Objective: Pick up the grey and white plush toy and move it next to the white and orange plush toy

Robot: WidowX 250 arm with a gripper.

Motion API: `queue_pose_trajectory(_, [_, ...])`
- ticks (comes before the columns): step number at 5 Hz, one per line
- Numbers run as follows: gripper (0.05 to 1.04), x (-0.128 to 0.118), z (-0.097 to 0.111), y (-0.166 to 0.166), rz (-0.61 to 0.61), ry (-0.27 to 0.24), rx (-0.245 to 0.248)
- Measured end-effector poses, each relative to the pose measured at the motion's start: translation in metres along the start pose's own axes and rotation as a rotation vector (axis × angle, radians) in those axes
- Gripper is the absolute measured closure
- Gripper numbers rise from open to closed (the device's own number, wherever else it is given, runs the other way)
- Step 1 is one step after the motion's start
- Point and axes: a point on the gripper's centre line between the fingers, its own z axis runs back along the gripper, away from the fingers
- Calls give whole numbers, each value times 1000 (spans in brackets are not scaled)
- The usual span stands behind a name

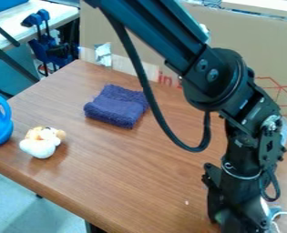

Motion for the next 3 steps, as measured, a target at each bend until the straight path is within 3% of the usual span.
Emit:
queue_pose_trajectory(1, [749,-8,2,-2,-6,23,-8])
queue_pose_trajectory(2, [757,-14,26,1,-4,-21,-18])
queue_pose_trajectory(3, [757,-41,64,19,37,-67,12])
